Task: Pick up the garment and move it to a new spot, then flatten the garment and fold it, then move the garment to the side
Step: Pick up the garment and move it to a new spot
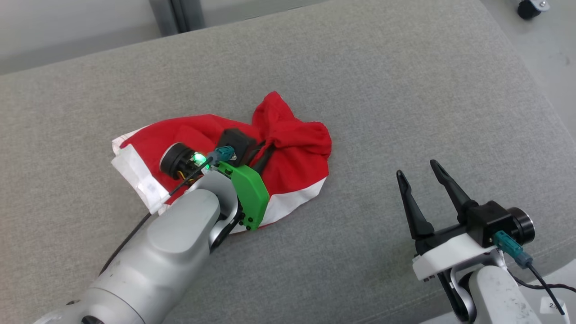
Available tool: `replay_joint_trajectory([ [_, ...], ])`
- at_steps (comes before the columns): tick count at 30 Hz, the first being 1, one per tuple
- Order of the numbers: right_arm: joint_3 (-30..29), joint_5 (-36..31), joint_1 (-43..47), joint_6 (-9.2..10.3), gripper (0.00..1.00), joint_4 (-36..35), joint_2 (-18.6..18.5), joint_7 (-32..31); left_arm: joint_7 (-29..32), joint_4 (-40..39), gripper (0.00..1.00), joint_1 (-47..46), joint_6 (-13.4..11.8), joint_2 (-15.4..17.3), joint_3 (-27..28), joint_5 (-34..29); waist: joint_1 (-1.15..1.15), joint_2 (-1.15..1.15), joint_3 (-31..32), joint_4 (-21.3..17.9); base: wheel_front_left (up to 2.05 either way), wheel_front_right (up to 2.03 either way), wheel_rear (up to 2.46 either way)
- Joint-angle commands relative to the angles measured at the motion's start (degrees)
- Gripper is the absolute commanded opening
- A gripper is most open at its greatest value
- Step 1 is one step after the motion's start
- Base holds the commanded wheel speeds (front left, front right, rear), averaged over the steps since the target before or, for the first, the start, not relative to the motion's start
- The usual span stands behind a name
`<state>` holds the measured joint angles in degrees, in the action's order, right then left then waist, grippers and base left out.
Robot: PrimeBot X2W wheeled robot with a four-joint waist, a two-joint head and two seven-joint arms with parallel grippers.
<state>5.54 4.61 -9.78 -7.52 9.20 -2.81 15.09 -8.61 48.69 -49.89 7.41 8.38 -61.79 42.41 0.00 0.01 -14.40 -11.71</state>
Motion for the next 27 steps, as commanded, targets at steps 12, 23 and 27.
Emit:
replay_joint_trajectory([
  [12, -0.7, -0.54, -1.07, 0.06, 1.0, 0.3, -0.17, 0.12, -6.65, 3.23, 1.0, -2.17, 0.13, -2.79, -0.33, 0.5, 0.0, -0.01, -1.19, 0.9, 0.0, 0.0, 0.0],
  [23, -1.83, -2.24, 1.76, 0.06, 1.0, 0.65, -0.19, 0.11, -6.61, -9.62, 1.0, 11.57, -1.33, -0.38, 15.71, -7.27, 0.0, -0.01, 5.38, 5.61, 0.0, 0.0, 0.0],
  [27, -2.11, -2.67, 3.05, 0.06, 1.0, 0.75, -0.18, 0.11, -6.62, -12.69, 1.0, 17.66, -1.38, -0.03, 21.4, -9.55, 0.0, -0.01, 7.87, 6.91, 0.0, 0.0, 0.0],
])
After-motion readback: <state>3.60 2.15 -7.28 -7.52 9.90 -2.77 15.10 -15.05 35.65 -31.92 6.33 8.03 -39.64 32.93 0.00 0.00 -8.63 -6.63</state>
